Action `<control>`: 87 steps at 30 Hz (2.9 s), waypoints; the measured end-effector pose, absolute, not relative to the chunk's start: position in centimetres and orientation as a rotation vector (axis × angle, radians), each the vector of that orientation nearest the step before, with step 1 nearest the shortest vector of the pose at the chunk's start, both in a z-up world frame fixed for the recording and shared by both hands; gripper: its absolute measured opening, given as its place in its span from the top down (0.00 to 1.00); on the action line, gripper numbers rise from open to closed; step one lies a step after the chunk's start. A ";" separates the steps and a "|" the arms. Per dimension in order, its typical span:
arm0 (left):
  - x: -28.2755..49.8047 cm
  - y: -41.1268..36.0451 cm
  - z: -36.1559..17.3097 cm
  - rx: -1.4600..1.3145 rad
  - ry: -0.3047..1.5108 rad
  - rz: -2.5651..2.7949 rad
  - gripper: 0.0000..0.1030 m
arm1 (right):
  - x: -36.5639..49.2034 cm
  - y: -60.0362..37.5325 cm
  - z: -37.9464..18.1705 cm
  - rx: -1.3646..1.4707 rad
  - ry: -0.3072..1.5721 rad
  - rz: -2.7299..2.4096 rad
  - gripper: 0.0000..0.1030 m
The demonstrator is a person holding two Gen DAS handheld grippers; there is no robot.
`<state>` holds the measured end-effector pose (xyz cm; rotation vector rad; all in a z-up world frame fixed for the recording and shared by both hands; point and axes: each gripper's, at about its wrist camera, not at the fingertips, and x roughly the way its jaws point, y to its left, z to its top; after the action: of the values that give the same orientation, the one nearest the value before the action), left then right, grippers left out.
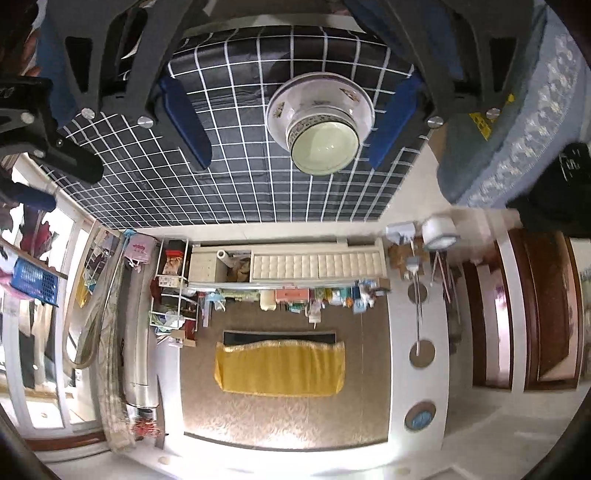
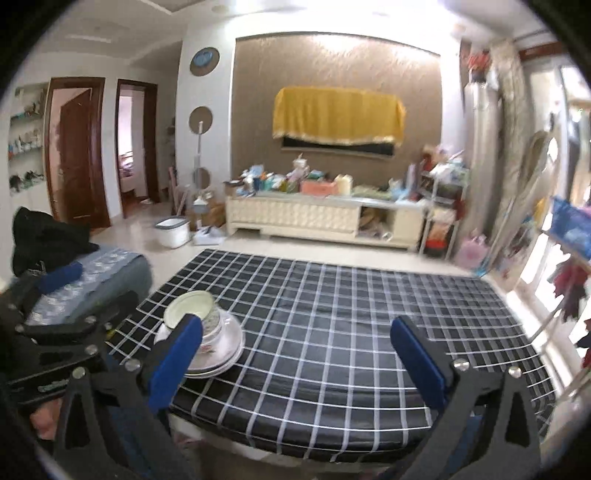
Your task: Organize plates and bowls
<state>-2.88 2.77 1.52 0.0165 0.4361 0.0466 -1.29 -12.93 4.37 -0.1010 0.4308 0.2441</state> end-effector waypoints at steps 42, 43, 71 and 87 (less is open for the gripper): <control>-7.3 1.5 2.0 0.003 0.445 0.007 0.00 | -4.8 -14.1 3.8 -0.059 0.434 0.238 0.00; -7.3 1.5 2.0 0.003 0.446 0.008 0.00 | -4.8 -14.2 3.9 -0.060 0.434 0.237 0.00; -7.8 1.5 1.8 -0.025 0.470 -0.014 0.00 | -5.1 -14.5 3.6 -0.068 0.467 0.209 0.00; -8.3 1.4 1.7 -0.023 0.471 -0.004 0.00 | -5.5 -14.6 3.6 -0.074 0.469 0.207 0.00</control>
<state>-8.27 1.43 1.75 -0.0233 0.4712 -0.0038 -5.51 -14.65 3.64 -0.0741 0.4687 0.2070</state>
